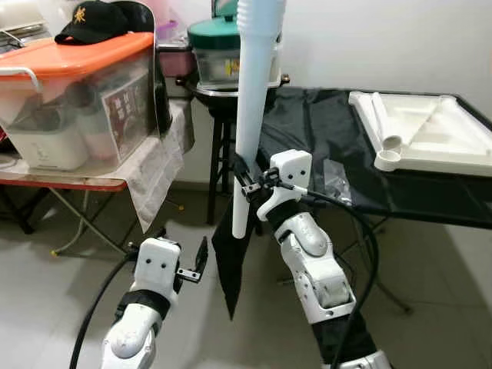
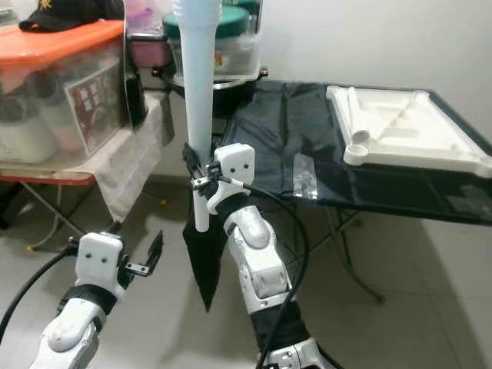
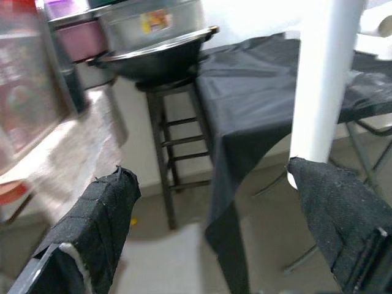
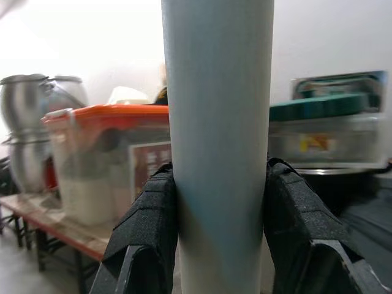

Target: Building children table

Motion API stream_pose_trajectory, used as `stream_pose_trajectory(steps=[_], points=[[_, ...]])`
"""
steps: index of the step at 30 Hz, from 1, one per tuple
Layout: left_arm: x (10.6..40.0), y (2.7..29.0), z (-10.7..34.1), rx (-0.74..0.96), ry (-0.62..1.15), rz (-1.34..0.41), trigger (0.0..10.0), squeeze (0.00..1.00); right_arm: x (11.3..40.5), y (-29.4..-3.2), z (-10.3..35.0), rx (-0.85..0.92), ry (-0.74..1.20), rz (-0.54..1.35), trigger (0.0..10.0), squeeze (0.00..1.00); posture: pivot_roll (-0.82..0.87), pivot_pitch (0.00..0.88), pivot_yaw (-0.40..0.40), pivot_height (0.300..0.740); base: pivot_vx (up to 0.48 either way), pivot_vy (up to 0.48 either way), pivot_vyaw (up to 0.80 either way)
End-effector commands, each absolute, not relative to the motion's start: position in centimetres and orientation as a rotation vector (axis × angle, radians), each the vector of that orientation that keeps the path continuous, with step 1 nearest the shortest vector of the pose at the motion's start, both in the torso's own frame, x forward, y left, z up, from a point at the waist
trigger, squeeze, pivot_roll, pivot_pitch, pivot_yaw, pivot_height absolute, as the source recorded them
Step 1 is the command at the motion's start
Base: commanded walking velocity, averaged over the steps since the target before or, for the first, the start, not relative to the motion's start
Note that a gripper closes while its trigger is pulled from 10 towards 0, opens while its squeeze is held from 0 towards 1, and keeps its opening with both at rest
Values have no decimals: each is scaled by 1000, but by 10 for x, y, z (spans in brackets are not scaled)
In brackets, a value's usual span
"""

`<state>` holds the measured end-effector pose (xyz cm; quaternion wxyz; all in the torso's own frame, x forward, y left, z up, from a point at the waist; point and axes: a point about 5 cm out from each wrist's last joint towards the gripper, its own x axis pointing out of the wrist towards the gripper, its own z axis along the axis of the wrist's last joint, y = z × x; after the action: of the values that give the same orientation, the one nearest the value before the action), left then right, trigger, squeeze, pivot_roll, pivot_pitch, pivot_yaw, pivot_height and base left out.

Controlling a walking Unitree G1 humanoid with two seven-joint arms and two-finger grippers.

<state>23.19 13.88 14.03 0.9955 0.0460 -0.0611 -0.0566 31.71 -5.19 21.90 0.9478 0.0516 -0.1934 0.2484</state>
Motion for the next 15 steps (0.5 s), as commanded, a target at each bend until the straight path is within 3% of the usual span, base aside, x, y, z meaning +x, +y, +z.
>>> stream_pose_trajectory(steps=[1, 15], points=[[232, 139, 138, 91, -111, -116, 10000, 0, 316, -51, 225, 94, -424, 508, 10000, 0, -7, 0, 21, 740, 0, 0, -800], [234, 142, 138, 113, -111, -97, 10000, 0, 316, -52, 226, 86, -432, 505, 10000, 0, -9, 0, 18, 740, 0, 0, -782]])
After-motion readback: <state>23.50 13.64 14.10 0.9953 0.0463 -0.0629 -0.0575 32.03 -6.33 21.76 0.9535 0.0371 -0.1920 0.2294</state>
